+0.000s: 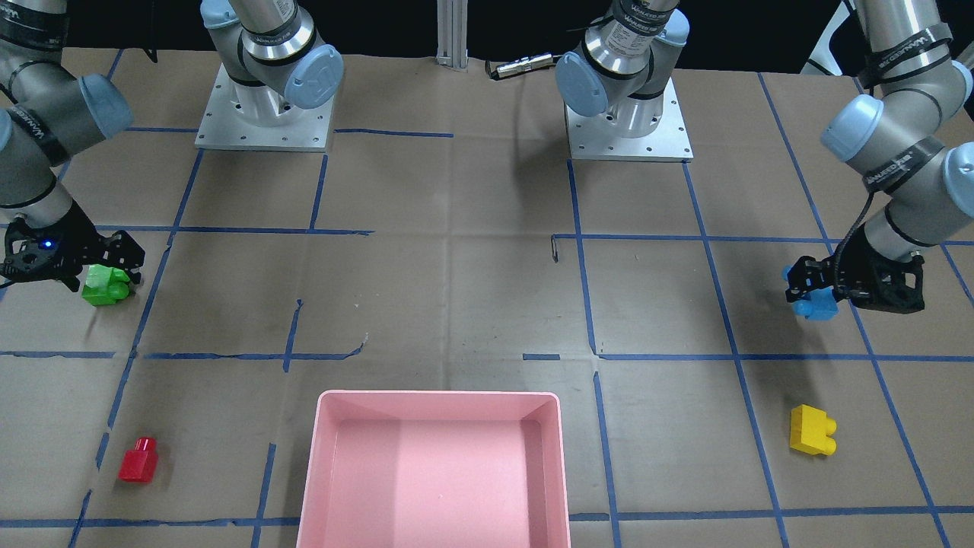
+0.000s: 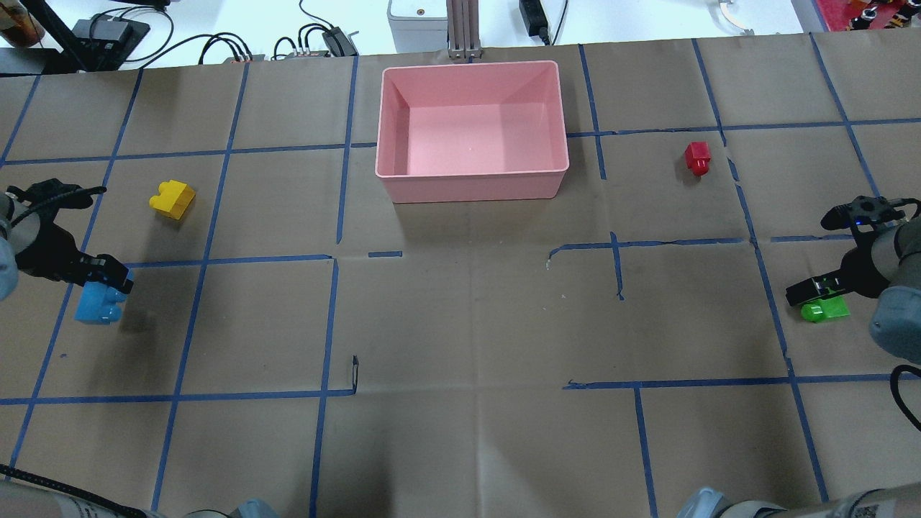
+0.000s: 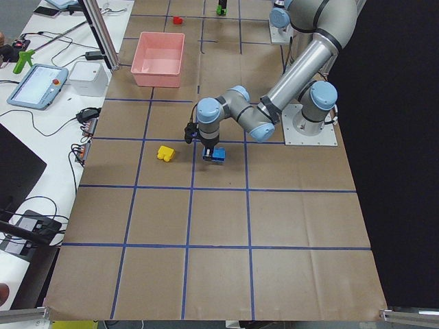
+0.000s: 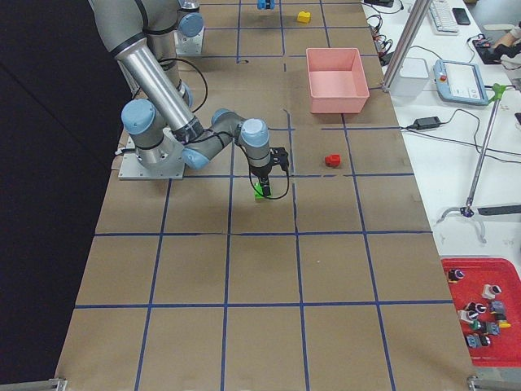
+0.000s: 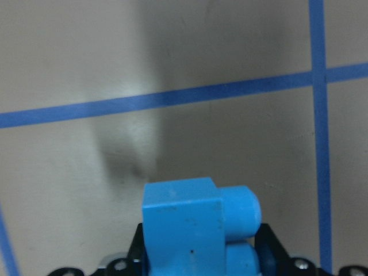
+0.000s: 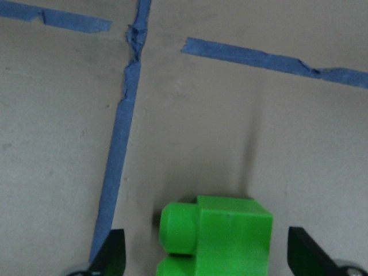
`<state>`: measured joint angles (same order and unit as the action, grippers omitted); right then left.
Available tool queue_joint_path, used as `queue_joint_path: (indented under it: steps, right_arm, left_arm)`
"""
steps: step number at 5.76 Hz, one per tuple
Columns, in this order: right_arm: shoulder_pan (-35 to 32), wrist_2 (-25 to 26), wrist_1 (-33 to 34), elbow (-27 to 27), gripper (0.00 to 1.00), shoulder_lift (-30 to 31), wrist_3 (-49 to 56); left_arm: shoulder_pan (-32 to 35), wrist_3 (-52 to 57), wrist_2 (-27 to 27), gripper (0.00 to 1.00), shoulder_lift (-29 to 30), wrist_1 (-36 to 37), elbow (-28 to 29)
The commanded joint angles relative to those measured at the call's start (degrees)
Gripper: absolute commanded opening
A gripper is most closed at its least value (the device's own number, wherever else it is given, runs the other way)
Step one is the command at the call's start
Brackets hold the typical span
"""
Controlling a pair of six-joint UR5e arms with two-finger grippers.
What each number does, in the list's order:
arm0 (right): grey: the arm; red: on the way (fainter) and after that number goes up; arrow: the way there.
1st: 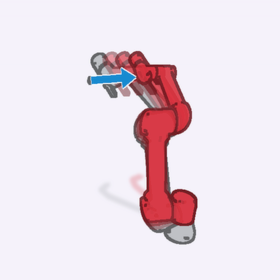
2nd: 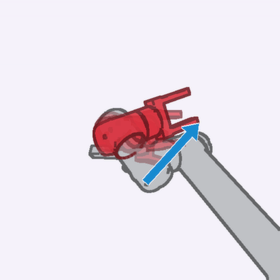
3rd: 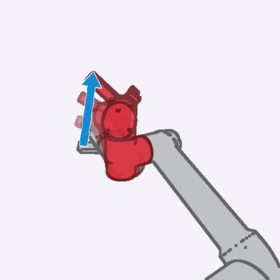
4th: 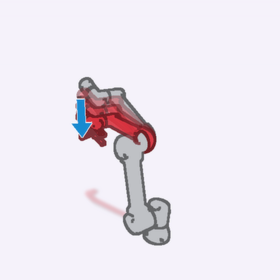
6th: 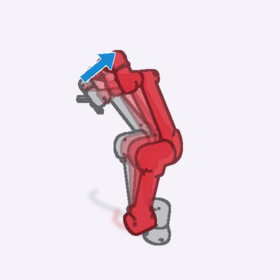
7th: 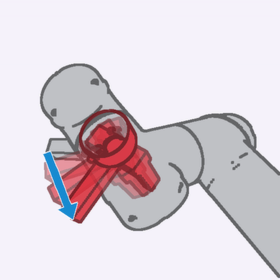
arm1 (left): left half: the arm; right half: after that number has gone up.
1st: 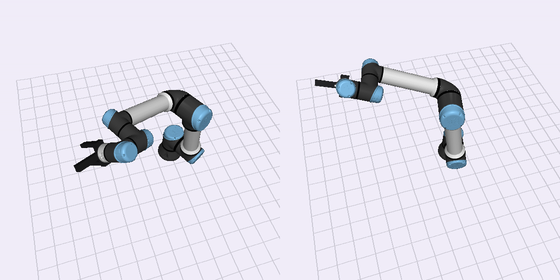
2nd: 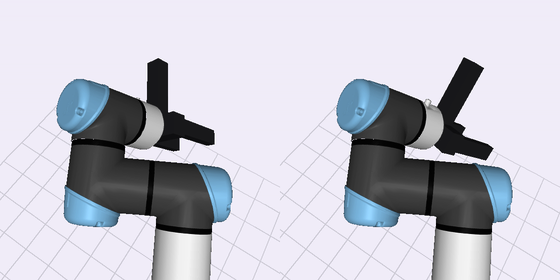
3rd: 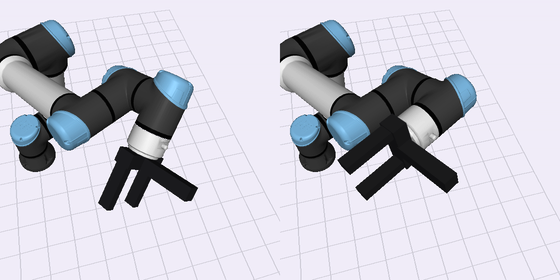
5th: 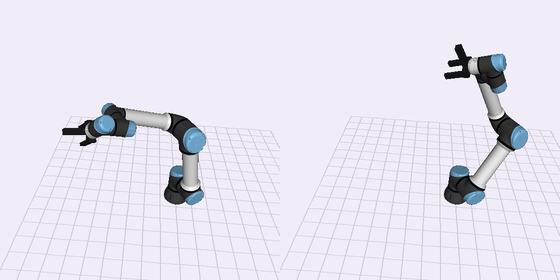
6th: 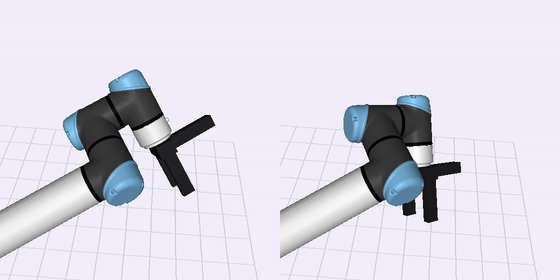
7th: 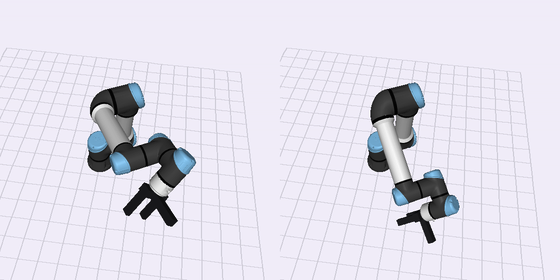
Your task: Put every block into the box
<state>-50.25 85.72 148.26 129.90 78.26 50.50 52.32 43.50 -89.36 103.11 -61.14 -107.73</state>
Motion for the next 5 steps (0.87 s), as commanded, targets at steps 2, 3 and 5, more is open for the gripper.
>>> queue_joint_path:
  steps: [2,3,5]
  right_arm:
    - [0.07,0.50,1.68,0.35,0.99,-1.54,1.36]
    - [0.07,0.85,1.50,0.44,0.99,-1.54,2.66]
    - [0.24,3.38,0.54,0.27,0.46,-1.36,3.64]
  left_arm:
    - [7.77,-11.46,-1.52,0.27,2.07,-26.53,28.21]
    - [12.32,-14.99,-1.00,0.27,6.36,-27.88,33.59]
    - [24.52,-34.00,4.41,0.27,14.88,-28.68,46.23]
